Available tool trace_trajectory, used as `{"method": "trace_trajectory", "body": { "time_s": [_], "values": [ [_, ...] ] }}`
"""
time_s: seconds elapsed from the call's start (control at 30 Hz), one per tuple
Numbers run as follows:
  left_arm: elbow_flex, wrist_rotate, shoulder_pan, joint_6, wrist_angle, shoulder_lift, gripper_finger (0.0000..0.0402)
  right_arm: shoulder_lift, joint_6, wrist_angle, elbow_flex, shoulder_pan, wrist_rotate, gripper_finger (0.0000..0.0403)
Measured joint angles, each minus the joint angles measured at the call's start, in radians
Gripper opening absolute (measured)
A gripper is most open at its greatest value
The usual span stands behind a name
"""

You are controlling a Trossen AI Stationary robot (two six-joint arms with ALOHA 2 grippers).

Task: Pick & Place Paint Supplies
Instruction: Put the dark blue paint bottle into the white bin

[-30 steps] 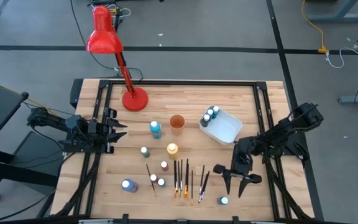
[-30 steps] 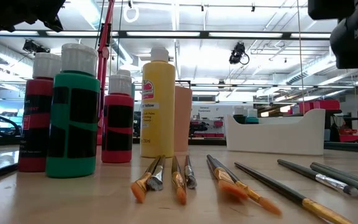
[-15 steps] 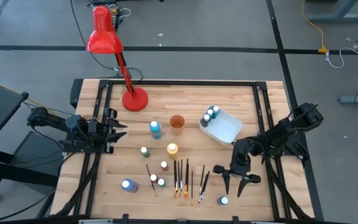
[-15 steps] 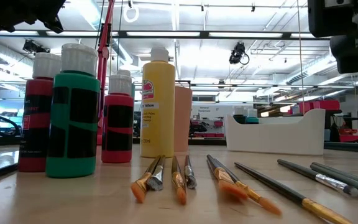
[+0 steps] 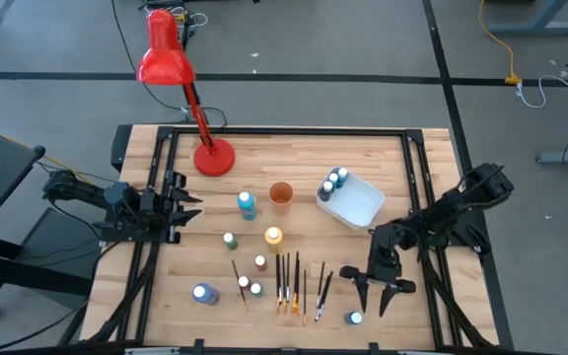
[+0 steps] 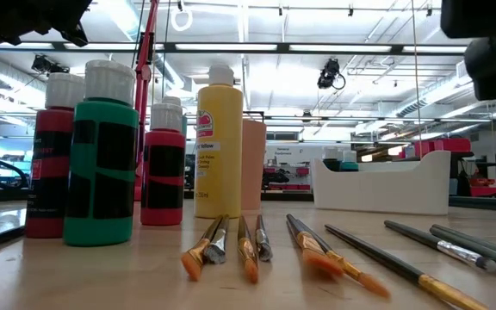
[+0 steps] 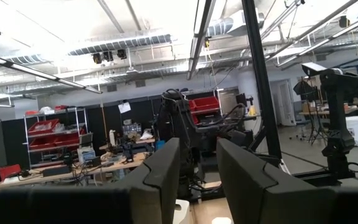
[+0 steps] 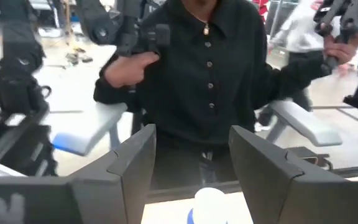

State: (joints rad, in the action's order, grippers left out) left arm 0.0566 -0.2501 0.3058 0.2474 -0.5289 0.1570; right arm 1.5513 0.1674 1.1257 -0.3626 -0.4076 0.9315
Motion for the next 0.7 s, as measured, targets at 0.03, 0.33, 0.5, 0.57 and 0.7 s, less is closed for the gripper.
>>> {"method": "trace_trajectory", "body": {
  "time_s": [0.03, 0.33, 0.5, 0.57, 0.7],
  "values": [
    [0.000, 0.000, 0.000, 0.000, 0.000, 0.000, 0.0116, 0.000, 0.025, -0.020, 0.000, -0.006, -0.028, 0.0207],
    [0.000, 0.000, 0.000, 0.000, -0.001, 0.000, 0.0116, 0.006, 0.105, -0.234, -0.071, -0.051, -0.145, 0.0207],
    [0.000, 0.000, 0.000, 0.000, -0.001, 0.000, 0.0116, 0.052, 0.112, -0.282, -0.110, -0.069, -0.148, 0.0207],
    [0.000, 0.000, 0.000, 0.000, -0.003, 0.000, 0.0116, 0.079, 0.115, -0.283, -0.125, -0.068, -0.148, 0.0207],
    [0.000, 0.000, 0.000, 0.000, -0.002, 0.000, 0.0116, 0.128, 0.106, -0.283, -0.149, -0.068, -0.148, 0.0207]
  ]
}}
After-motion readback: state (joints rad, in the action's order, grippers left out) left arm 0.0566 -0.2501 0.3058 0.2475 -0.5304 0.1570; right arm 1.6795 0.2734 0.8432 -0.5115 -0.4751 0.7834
